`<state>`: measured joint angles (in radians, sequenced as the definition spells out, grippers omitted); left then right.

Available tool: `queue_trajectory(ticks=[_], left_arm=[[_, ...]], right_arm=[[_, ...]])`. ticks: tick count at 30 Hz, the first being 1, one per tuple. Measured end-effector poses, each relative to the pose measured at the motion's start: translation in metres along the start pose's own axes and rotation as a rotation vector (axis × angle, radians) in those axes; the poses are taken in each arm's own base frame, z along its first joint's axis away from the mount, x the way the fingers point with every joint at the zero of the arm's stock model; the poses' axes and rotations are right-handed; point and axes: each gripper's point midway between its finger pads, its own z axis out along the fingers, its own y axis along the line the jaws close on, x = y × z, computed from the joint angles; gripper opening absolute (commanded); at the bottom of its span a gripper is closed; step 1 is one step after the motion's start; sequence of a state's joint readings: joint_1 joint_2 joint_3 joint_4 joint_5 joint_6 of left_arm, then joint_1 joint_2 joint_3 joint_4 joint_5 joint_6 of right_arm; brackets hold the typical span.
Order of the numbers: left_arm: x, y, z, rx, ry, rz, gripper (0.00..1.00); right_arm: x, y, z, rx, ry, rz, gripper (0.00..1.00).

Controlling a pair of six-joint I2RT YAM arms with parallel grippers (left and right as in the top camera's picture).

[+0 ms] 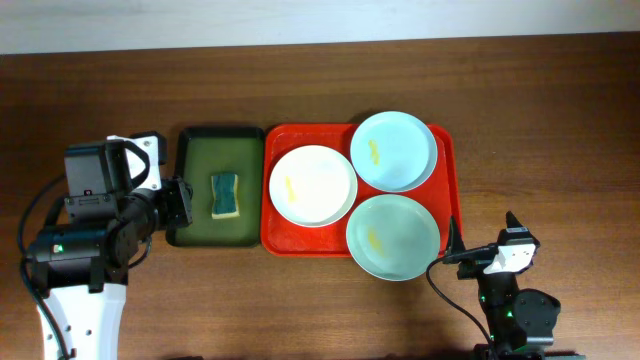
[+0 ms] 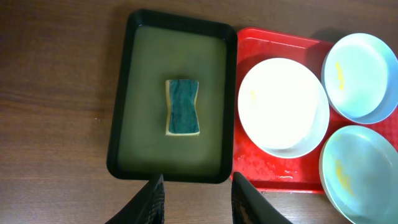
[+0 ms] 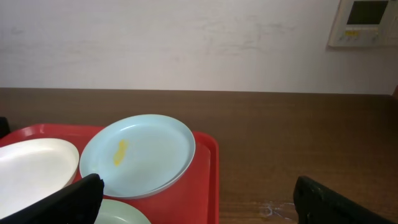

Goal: Clean dirty plates on tray and stack at the side
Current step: 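Move the left gripper over the sponge in the black tray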

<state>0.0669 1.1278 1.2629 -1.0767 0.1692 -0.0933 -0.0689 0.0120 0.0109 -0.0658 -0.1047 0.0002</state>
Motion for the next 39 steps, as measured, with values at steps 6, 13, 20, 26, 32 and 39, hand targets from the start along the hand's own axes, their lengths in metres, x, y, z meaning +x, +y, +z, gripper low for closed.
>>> queue_trajectory(ticks=[6,13,20,26,32,39], left_arm=[[0.0023,-0.0023,0.0000,0.014,0.010,-0.001,0.35],[0.0027,-0.0062,-0.0001,0.036,0.012,-0.002,0.36],[0.0027,-0.0063,-0.0001,0.037,0.012,-0.002,0.37],[0.0024,-0.0063,-0.0001,0.037,0.011,-0.001,0.31],[-0.0001,-0.0071,-0.0001,0.041,0.001,0.005,0.06],[-0.0003,-0.0071,-0.0001,0.041,0.000,0.005,0.07]], right_arm=[[0.0000,0.0001,0.0000,0.000,0.000,0.000,0.98],[0.0000,0.0001,0.0000,0.000,0.000,0.000,0.98],[-0.0001,0.0002,0.0000,-0.001,0.000,0.000,0.98],[0.0024,0.0001,0.0006,-0.001,0.011,0.002,0.98],[0.0024,0.0001,0.0006,-0.001,0.011,0.001,0.98],[0.0024,0.0001,0.0006,-0.001,0.011,0.001,0.98]])
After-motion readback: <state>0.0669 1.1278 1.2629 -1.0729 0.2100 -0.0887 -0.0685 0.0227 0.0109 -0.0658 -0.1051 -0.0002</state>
